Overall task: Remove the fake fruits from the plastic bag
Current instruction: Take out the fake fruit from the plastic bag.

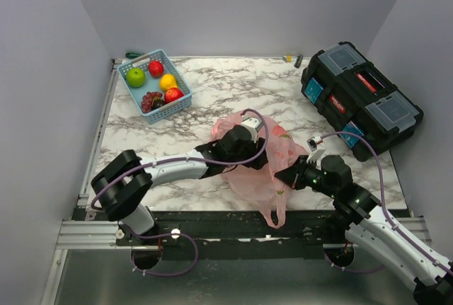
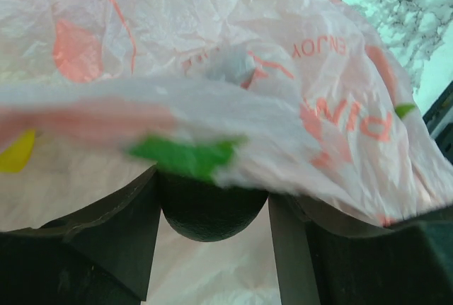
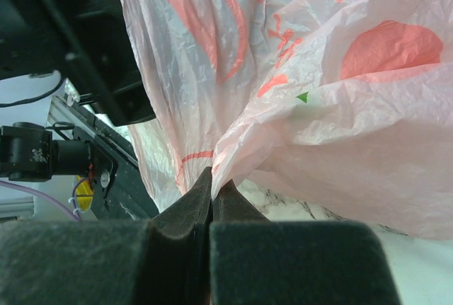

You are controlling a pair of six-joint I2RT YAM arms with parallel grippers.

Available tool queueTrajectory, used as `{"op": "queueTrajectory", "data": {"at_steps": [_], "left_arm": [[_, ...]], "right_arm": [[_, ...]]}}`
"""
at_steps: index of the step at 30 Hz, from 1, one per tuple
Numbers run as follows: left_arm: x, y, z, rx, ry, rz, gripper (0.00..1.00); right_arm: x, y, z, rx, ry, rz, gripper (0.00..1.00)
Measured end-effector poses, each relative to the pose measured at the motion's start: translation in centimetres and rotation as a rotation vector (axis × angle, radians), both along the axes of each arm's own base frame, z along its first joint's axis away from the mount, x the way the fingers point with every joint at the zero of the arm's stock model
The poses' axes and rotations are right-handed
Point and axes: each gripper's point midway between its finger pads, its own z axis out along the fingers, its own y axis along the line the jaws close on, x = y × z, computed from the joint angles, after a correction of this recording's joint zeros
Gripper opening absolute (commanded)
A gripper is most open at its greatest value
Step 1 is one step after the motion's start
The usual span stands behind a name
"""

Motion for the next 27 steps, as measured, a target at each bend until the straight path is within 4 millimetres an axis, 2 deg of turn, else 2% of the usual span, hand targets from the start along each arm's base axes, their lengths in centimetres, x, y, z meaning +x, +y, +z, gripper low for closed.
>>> {"op": "queueTrajectory", "data": {"at_steps": [6,7,10,16,21,26,27], "left_arm": [[-1.6,2.8,1.5,0.016,-0.031,-0.015,0.18],[-1.9,3.3,1.8,0.019,-0.039,-0.018,0.16],[-2.7,4.7,2.7,0.023,-0.061,-0.028,0.00],[-3.9,7.7,5.3,0.015,-0.103,-0.025,0.00],[-2.7,10.6,9.9,-0.063,-0.170,0.057,0.00],[0.6,13.9,14.8,-0.110,-0.236,0.217,0.00],[0.9,14.2,15.0,-0.111,-0.242,0.230,0.00]], "right_arm": [[0.1,0.0,0.1,0.003,-0.004,0.000,0.01],[0.1,0.0,0.1,0.003,-0.005,0.000,0.01],[0.1,0.0,0.1,0.003,-0.005,0.000,0.01],[0.1,0.0,0.1,0.004,-0.006,0.001,0.01],[0.1,0.1,0.3,0.007,-0.013,0.002,0.01],[0.1,0.1,0.3,0.007,-0.014,0.002,0.01],[0.1,0.1,0.3,0.007,-0.014,0.002,0.01]]}}
